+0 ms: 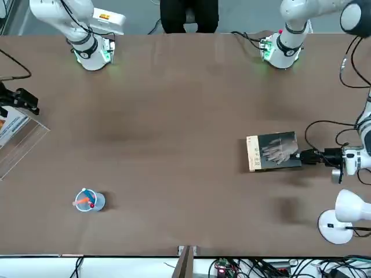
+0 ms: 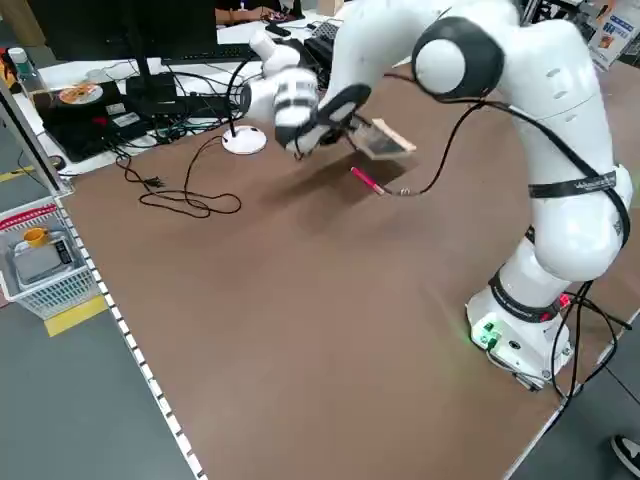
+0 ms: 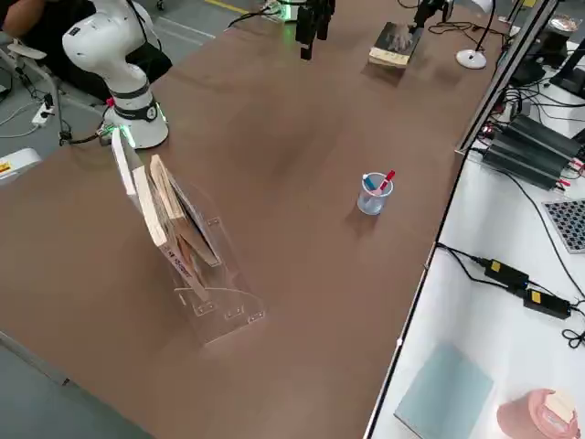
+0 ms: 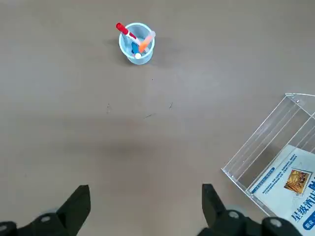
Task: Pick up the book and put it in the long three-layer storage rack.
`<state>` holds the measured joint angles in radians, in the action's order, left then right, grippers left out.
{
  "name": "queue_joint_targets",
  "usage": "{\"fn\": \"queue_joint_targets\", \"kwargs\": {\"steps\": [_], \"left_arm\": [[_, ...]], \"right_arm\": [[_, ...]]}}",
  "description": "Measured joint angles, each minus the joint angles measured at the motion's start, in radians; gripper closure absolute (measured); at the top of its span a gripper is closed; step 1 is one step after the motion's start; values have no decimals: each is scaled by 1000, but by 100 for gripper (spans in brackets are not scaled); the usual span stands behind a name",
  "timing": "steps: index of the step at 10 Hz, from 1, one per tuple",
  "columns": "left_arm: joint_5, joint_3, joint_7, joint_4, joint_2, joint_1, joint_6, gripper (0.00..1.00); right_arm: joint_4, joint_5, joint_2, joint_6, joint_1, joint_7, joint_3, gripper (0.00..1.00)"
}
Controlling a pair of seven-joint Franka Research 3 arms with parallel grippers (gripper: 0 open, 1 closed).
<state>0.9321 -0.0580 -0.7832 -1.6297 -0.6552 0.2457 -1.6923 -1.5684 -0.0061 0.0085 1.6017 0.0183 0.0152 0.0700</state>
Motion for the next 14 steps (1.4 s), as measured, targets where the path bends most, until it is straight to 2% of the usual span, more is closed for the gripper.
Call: {"fn": "queue_joint_targets", "kwargs": {"steps": [3,5,7,9,14], "left_arm": [[-5,-33,207,0,107,-52,5,97],[-1,-105,323,0,152,-62,4,97],[48,-179,386,1,165,-70,-26,97],[102,-224,393,3,164,-92,-65,97],[258,-269,433,56,164,-220,-145,98]], "right_arm": [[-3,0,2,0,8,1,0,0],[-12,0,3,0,15,1,0,0],[-28,0,3,0,18,3,0,0],[-42,0,4,7,18,3,0,0],[-114,26,17,121,19,8,-1,0]]}}
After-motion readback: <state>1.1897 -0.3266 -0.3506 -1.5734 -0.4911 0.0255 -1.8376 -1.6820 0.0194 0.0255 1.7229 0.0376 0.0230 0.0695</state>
